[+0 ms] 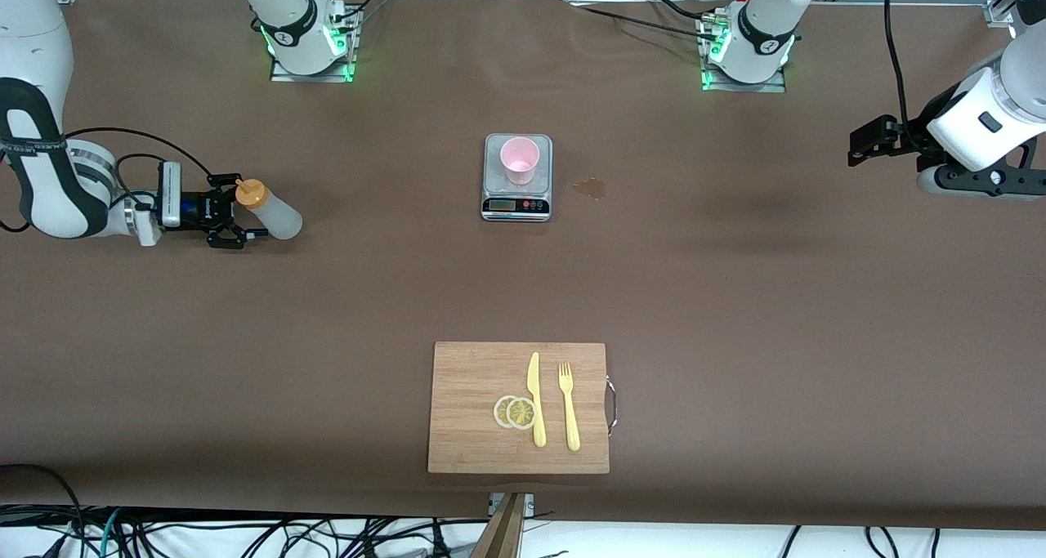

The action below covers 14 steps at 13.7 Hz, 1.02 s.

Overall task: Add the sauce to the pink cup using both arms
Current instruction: 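Reach the right gripper to the white squeeze bottle and grasp it, then lift the squeeze bottle upright with the right gripper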

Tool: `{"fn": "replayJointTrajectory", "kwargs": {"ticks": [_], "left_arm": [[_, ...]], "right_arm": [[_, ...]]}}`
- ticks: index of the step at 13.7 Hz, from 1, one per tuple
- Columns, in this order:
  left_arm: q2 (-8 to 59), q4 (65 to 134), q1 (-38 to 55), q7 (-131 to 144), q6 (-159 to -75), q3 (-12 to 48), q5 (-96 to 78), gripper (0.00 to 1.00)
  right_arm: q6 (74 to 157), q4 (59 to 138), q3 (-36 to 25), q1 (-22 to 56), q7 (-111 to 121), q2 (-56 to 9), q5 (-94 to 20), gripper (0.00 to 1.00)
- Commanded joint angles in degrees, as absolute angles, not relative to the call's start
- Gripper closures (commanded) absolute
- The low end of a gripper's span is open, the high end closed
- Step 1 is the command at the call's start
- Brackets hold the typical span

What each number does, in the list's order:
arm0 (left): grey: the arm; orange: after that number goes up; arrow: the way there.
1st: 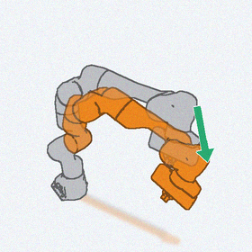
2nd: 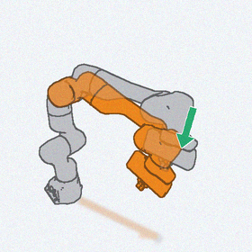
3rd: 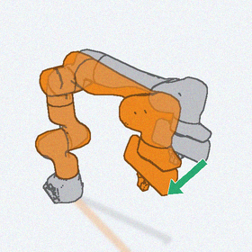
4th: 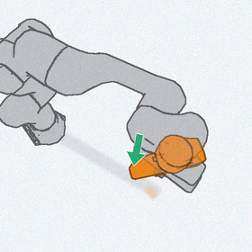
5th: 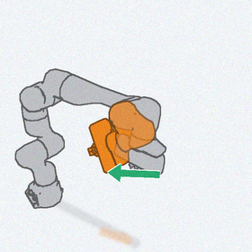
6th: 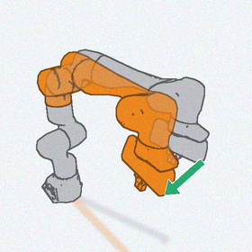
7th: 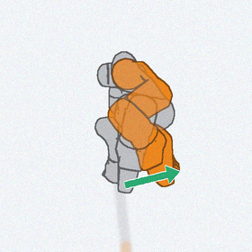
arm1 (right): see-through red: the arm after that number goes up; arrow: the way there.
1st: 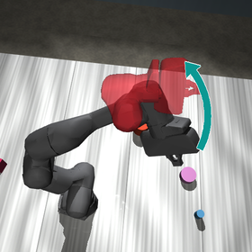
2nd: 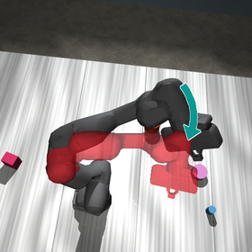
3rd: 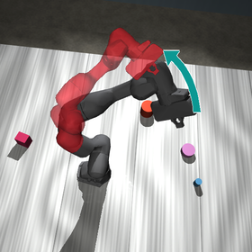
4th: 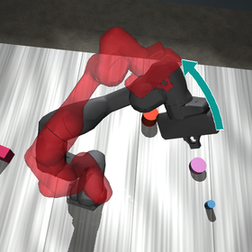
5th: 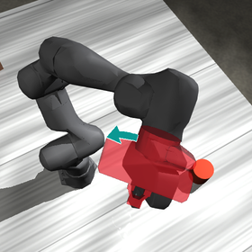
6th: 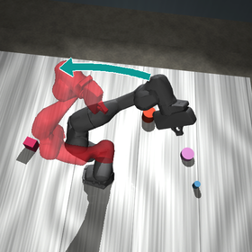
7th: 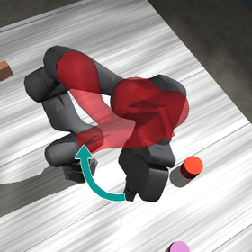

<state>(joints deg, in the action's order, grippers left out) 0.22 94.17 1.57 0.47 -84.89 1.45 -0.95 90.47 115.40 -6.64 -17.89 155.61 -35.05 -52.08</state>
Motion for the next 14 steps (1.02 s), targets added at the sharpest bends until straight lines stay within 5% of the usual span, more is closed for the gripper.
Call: {"fn": "replayJointTrajectory", "kwargs": {"ticks": [1,9,13,14], "left_arm": [[0.35,93.25,1.14,-0.88,-83.76,1.49,-2.29,0.0],[0.35,93.25,1.14,-0.79,-83.5,1.49,-2.29,0.0],[0.35,93.25,1.14,-0.79,-83.5,1.49,-2.29,0.0],[0.35,93.25,1.14,-0.79,-83.5,1.49,-2.29,0.0]], "right_arm": [[90.18,116.28,-5.8,-17.23,158.73,-35.77,-55.01,0.01],[90.18,116.98,-5.19,-16.26,159.79,-36.65,-56.51,0.02],[90.0,116.98,-5.19,-16.26,159.87,-36.65,-56.51,0.36],[89.74,116.98,-5.19,-16.26,159.87,-36.65,-56.51,0.37]]}}
